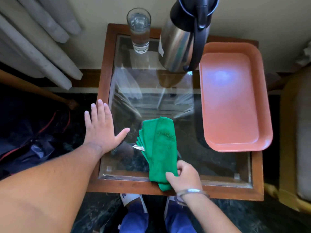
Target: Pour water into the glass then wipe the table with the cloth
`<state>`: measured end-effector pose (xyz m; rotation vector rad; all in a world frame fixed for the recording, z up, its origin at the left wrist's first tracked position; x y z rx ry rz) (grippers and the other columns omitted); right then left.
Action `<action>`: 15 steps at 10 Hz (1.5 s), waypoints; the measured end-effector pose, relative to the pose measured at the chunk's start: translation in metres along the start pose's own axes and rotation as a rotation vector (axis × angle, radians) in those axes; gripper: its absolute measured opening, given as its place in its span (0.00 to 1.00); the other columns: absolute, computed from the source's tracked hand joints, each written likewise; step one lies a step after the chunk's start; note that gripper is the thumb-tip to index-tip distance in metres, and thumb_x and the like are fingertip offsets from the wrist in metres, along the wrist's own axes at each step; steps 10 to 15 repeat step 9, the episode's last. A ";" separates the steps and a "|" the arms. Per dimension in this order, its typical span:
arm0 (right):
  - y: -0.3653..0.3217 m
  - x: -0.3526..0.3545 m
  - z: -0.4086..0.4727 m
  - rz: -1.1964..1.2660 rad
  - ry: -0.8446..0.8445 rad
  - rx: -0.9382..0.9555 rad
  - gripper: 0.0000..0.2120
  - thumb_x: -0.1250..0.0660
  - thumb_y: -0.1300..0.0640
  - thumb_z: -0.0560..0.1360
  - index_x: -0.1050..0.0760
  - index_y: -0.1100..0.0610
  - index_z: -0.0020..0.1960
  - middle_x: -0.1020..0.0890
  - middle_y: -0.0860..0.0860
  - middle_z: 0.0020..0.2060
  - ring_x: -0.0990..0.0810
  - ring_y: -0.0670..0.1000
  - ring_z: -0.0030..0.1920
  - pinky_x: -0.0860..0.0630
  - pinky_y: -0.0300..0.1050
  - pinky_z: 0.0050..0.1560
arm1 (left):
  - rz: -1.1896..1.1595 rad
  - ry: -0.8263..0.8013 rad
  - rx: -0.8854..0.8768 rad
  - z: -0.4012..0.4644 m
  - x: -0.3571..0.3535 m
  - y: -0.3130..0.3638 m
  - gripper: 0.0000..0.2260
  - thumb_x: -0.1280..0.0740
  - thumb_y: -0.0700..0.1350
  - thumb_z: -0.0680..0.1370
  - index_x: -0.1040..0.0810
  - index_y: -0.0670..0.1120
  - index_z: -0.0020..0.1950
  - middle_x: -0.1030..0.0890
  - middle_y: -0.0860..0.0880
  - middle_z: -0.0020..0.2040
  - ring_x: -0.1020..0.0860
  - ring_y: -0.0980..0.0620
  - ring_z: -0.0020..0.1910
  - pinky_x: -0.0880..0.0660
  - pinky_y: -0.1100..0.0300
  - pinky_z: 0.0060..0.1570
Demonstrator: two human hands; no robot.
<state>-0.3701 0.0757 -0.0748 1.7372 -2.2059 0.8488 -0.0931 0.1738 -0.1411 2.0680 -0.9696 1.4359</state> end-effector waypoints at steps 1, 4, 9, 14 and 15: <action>-0.043 0.036 -0.009 0.683 -0.127 -0.031 0.08 0.34 0.68 0.77 0.20 0.57 0.43 0.12 0.53 0.38 0.13 0.54 0.39 0.17 0.52 0.42 | 0.040 0.000 -0.174 0.009 0.021 0.019 0.49 0.42 0.72 0.75 0.56 0.40 0.81 0.54 0.36 0.83 0.53 0.33 0.81 0.51 0.35 0.77; -0.133 0.218 0.004 1.245 0.061 0.145 0.07 0.35 0.66 0.80 0.25 0.58 0.43 0.16 0.52 0.23 0.15 0.50 0.23 0.18 0.51 0.21 | -0.056 -0.129 -0.274 0.073 0.049 0.101 0.60 0.46 0.83 0.64 0.65 0.49 0.81 0.66 0.43 0.82 0.63 0.39 0.80 0.61 0.42 0.76; -0.080 0.181 0.169 -0.737 0.337 0.299 0.39 0.41 0.61 0.73 0.49 0.46 0.81 0.52 0.53 0.83 0.49 0.60 0.80 0.46 0.57 0.79 | -0.006 -0.181 -0.247 0.082 0.045 0.103 0.62 0.43 0.84 0.62 0.66 0.50 0.81 0.63 0.44 0.83 0.62 0.39 0.81 0.58 0.37 0.77; -0.080 0.181 0.169 -0.737 0.337 0.299 0.39 0.41 0.61 0.73 0.49 0.46 0.81 0.52 0.53 0.83 0.49 0.60 0.80 0.46 0.57 0.79 | -0.006 -0.181 -0.247 0.082 0.045 0.103 0.62 0.43 0.84 0.62 0.66 0.50 0.81 0.63 0.44 0.83 0.62 0.39 0.81 0.58 0.37 0.77; -0.080 0.181 0.169 -0.737 0.337 0.299 0.39 0.41 0.61 0.73 0.49 0.46 0.81 0.52 0.53 0.83 0.49 0.60 0.80 0.46 0.57 0.79 | -0.006 -0.181 -0.247 0.082 0.045 0.103 0.62 0.43 0.84 0.62 0.66 0.50 0.81 0.63 0.44 0.83 0.62 0.39 0.81 0.58 0.37 0.77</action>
Point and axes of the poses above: each hand's wrist, its own z-axis towards the middle knuckle, its own x-axis out of the back of the hand, y = z × x, the point moved 4 cm from there along z, towards the middle knuckle
